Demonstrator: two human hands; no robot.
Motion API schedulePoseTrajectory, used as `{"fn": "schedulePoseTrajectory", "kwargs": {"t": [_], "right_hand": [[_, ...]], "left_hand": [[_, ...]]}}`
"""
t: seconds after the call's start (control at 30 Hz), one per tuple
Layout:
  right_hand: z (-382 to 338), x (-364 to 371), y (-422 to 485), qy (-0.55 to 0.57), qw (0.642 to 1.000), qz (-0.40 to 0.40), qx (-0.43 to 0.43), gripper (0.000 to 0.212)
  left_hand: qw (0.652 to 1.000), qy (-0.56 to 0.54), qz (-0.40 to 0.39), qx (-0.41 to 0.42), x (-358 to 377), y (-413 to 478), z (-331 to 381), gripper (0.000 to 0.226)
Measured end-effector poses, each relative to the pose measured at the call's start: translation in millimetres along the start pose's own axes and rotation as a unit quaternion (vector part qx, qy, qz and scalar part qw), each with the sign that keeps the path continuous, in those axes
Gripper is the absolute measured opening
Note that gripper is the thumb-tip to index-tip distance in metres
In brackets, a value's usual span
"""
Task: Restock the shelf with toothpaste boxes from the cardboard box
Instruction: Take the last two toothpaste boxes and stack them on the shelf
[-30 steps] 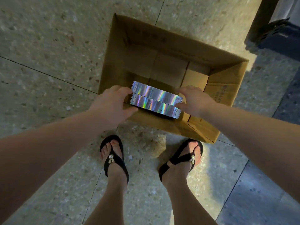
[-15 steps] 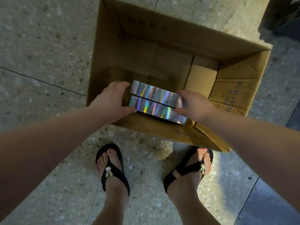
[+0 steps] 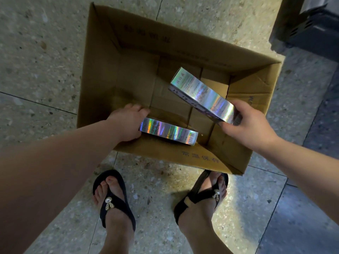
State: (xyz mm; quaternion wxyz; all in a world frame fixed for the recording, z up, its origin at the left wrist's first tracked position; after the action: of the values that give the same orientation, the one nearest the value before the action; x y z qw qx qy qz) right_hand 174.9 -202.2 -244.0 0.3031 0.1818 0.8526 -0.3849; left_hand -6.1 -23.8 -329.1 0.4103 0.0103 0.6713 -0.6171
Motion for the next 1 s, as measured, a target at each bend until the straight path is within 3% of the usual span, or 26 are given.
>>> {"fn": "schedulePoseTrajectory", "kwargs": {"t": [0.2,0.57,0.7,0.8,1.0], "right_hand": [[-15.8,-8.0,-7.3,0.04,0.999,0.027,-0.008,0.046],[-132.5,-163.5,-119.6,0.071,0.99,0.101,-0.069,0.039],[-178.5,-243.2,-187.8,0.081,0.983,0.147,-0.069,0.041],[-210.7,-305.1,-246.9,0.094,0.974,0.194,-0.068,0.042],[-251.4,-401.8,-387.7,0.124,0.951,0.277,-0.054,0.051]], "left_hand": [[0.988,-0.143,0.048,0.038,-18.7,-22.2,7.4,0.047],[0.935,-0.322,0.131,0.072,-158.3,-227.0,15.3,0.066],[0.93,-0.332,0.14,0.07,-211.8,-312.0,19.2,0.036],[0.915,-0.363,0.136,0.111,-259.6,-375.3,33.1,0.037],[0.915,-0.25,0.212,0.236,-360.2,-503.5,93.9,0.048]]}}
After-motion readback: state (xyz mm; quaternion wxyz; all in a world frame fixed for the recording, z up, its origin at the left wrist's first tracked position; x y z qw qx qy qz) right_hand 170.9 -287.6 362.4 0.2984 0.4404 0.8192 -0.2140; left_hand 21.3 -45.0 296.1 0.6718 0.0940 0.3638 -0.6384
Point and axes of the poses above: each hand's wrist, its own y-axis towards the middle knuckle, its own x-axis out of the palm, z = x × y, the point moved 9 cm from there along y, towards the middle knuckle, and after that the axes turned 7 degrees about -x, right-handed, at the moved point
